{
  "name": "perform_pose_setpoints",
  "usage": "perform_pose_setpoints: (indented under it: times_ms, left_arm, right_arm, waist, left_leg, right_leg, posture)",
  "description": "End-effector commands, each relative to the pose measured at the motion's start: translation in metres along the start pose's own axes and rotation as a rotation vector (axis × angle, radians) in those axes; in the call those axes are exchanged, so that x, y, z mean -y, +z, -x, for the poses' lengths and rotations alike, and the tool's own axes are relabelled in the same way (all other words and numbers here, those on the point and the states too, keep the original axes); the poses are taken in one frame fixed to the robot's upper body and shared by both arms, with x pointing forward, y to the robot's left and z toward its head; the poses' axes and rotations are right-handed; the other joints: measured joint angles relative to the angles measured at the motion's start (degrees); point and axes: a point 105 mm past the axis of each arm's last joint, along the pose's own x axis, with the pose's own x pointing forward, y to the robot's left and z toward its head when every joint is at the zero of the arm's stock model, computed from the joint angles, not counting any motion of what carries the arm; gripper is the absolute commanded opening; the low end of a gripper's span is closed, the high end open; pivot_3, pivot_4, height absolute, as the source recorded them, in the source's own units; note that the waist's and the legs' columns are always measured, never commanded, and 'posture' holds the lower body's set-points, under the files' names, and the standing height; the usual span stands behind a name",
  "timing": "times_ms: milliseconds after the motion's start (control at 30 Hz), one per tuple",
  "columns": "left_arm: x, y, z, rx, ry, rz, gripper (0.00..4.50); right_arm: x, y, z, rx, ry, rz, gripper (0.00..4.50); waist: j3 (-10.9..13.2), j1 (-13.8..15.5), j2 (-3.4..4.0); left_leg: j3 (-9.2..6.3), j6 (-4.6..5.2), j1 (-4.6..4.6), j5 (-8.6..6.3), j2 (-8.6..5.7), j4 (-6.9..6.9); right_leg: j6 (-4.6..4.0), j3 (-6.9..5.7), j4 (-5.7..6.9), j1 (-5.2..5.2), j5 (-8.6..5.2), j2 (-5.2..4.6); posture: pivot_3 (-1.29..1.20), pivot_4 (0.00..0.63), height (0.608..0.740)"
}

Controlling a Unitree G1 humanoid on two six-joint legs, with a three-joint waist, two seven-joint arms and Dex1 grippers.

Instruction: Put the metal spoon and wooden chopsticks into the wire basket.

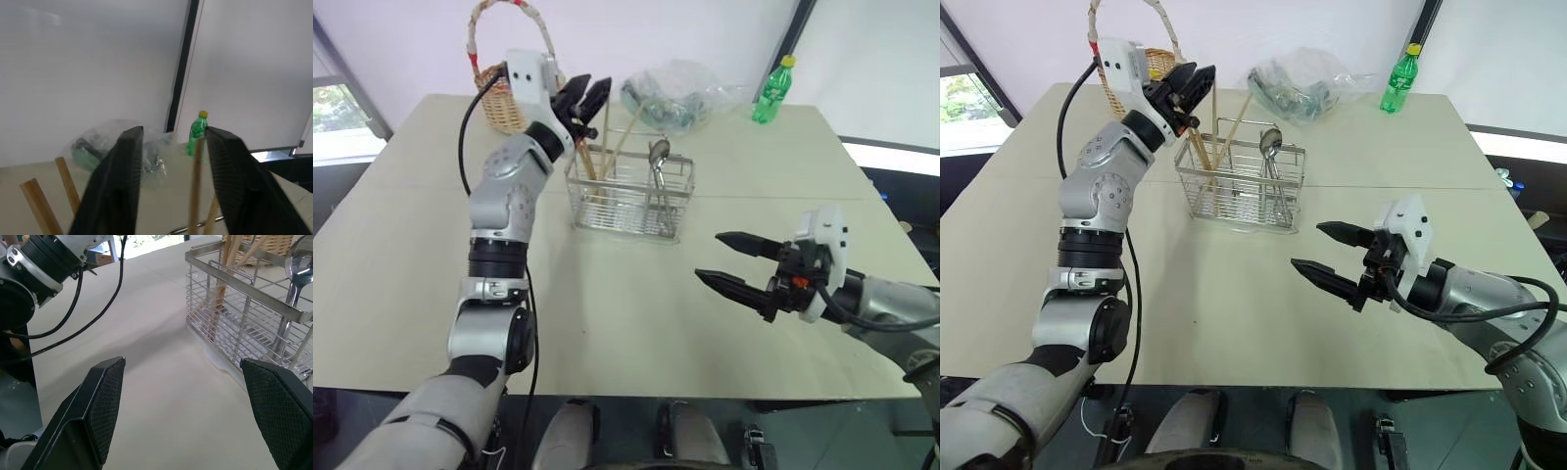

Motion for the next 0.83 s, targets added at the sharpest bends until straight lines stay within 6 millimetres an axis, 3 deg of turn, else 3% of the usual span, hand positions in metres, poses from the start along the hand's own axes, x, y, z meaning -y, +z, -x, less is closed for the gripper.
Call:
perform_pose_setpoints:
  times_ms: [33, 67, 267, 433, 567, 733, 833]
  left_arm:
    - [0.004, 0.022, 0.004, 0.061, -0.008, -0.028, 4.15]
    - [0.002, 0.023, 0.006, 0.053, -0.007, -0.026, 4.44]
    - [-0.011, 0.036, 0.034, -0.103, -0.099, -0.147, 4.44]
    - [-0.028, 0.043, 0.097, -0.374, -0.271, -0.39, 4.44]
    - [-0.038, 0.053, 0.131, -0.486, -0.306, -0.452, 4.44]
    - [-0.046, 0.054, 0.152, -0.551, -0.282, -0.477, 4.44]
    - [-0.04, 0.05, 0.16, -0.586, -0.302, -0.49, 4.44]
  right_arm:
    - [0.002, 0.01, 0.0, 0.034, 0.001, 0.035, 3.87]
    - [0.003, 0.009, 0.0, 0.03, -0.001, 0.04, 3.87]
    - [0.025, 0.011, 0.003, -0.003, -0.055, 0.115, 3.87]
    - [0.046, 0.022, 0.007, -0.004, -0.089, 0.171, 3.87]
    - [0.052, 0.026, 0.004, 0.003, -0.069, 0.185, 3.87]
    - [0.052, 0.027, -0.005, 0.007, -0.022, 0.2, 3.87]
    - [0.052, 0.028, -0.008, 0.02, -0.008, 0.205, 3.87]
  waist:
    - [0.0, 0.0, 0.0]
    - [0.0, 0.0, 0.0]
    - [0.0, -0.6, 0.11]
    - [0.1, -2.1, 0.25]
    - [0.1, -1.7, 0.28]
    - [0.2, -1.3, 0.31]
    - [0.2, -1.5, 0.33]
  left_leg:
    - [0.0, 0.0, 0.0, 0.0, 0.0, 0.0]
    - [0.0, 0.0, 0.0, 0.0, -0.01, 0.0]
    - [0.01, 0.01, 0.03, 0.0, -0.05, -0.01]
    - [0.01, 0.01, 0.05, 0.0, -0.01, -0.1]
    - [-0.05, 0.01, 0.04, 0.0, 0.12, -0.1]
    - [-0.18, 0.02, 0.04, -0.01, 0.09, -0.06]
    - [-0.15, 0.02, 0.02, -0.01, 0.09, -0.08]
  right_leg:
    - [0.0, 0.0, 0.0, 0.01, 0.0, 0.0]
    - [0.0, 0.0, 0.0, 0.01, 0.0, 0.0]
    - [0.0, -0.01, 0.03, -0.02, 0.0, 0.04]
    - [-0.14, 0.0, 0.07, -0.08, -0.08, 0.09]
    - [-0.32, 0.01, 0.06, -0.1, -0.18, 0.03]
    - [-0.36, -0.02, -0.02, -0.04, -0.2, -0.05]
    - [-0.36, 0.01, -0.02, -0.06, -0.2, -0.07]
  posture:
    - [0.0, 0.15, 0.666]
    - [0.0, 0.15, 0.666]
    - [0.0, 0.15, 0.666]
    - [0.0, 0.15, 0.666]
    - [0.0, 0.15, 0.666]
    - [0.0, 0.15, 0.666]
    - [0.0, 0.15, 0.666]
